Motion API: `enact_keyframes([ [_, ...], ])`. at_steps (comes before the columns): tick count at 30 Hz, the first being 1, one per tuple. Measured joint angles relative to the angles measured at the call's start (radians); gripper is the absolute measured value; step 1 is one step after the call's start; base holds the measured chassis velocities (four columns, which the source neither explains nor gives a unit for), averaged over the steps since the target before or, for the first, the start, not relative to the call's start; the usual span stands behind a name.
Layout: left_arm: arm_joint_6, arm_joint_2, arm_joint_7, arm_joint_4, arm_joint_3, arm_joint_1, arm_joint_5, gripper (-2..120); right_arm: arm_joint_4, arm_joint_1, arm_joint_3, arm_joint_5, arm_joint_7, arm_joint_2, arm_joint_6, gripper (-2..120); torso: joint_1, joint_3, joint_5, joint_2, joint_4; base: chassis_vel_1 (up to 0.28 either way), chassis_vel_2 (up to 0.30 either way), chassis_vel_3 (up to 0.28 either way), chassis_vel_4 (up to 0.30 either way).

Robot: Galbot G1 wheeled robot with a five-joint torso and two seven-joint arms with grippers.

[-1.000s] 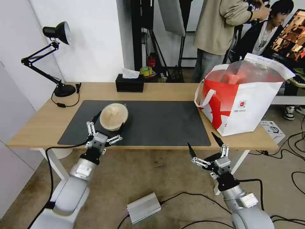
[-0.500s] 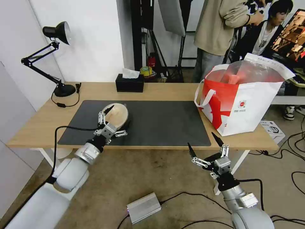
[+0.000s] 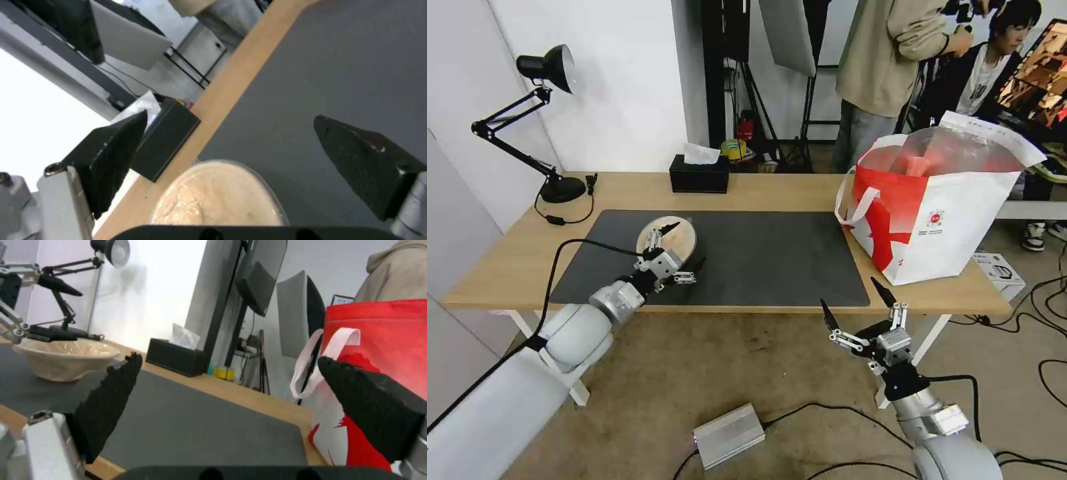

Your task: Pick up the trash from the table and place it into the takeout bag.

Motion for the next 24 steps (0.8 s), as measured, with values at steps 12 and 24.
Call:
enact_keyframes([
  [12,0.125,-0.027,0.028,0.019,0.032,-0.062,0.005,100,0.0,0.0,0.0,0.0,0.0,0.0,0.0,100,0.0,0.0,0.0,0.0,0.0,0.0,0.0,0.0,0.0],
  [24,0.131,-0.05,0.033,0.067,0.031,-0.053,0.023,100,0.0,0.0,0.0,0.0,0.0,0.0,0.0,100,0.0,0.0,0.0,0.0,0.0001,0.0,0.0,0.0,0.0],
])
